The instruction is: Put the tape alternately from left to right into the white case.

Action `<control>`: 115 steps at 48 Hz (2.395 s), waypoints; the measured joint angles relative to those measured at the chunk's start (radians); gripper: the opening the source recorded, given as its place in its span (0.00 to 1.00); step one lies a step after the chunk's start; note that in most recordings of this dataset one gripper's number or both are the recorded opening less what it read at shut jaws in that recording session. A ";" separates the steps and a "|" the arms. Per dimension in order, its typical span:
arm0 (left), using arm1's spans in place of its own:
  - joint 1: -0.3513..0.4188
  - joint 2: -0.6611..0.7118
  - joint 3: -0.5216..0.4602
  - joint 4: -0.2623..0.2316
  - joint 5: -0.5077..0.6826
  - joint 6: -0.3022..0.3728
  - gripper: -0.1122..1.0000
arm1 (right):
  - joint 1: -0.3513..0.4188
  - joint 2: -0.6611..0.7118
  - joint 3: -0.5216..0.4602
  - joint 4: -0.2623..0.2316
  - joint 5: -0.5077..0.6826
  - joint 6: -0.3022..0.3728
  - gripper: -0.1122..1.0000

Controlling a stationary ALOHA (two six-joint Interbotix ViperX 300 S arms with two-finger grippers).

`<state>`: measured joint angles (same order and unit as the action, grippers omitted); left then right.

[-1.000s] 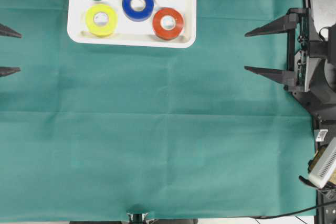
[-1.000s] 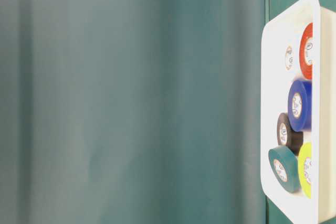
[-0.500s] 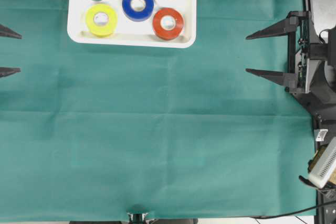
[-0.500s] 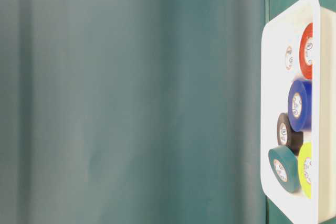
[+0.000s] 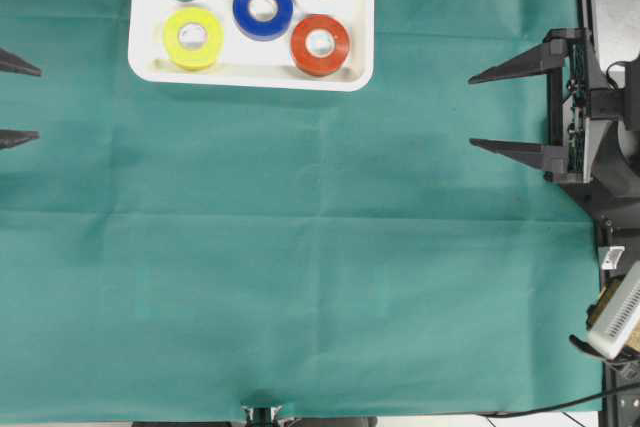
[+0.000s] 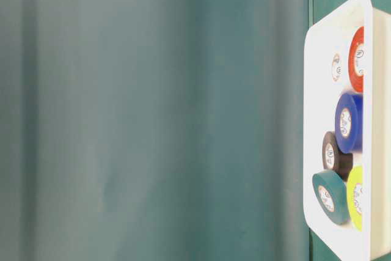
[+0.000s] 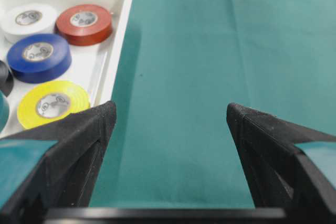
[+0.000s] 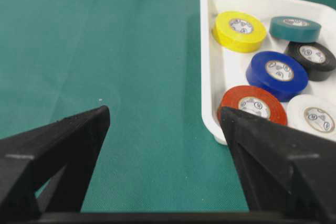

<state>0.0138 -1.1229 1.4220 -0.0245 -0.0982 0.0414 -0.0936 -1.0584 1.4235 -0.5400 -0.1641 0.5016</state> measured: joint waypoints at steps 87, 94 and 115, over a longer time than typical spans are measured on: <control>-0.003 -0.002 0.000 0.000 0.000 0.075 0.92 | 0.000 -0.011 0.021 0.000 0.000 0.000 0.78; -0.003 -0.002 0.000 0.000 0.000 0.075 0.92 | 0.000 -0.009 0.025 0.000 0.000 0.000 0.78; -0.003 0.000 0.000 0.002 0.000 0.077 0.92 | 0.000 -0.011 0.025 0.000 0.000 0.000 0.78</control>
<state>0.0107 -1.1229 1.4220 -0.0230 -0.0982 0.1181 -0.0936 -1.0692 1.4481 -0.5400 -0.1641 0.5016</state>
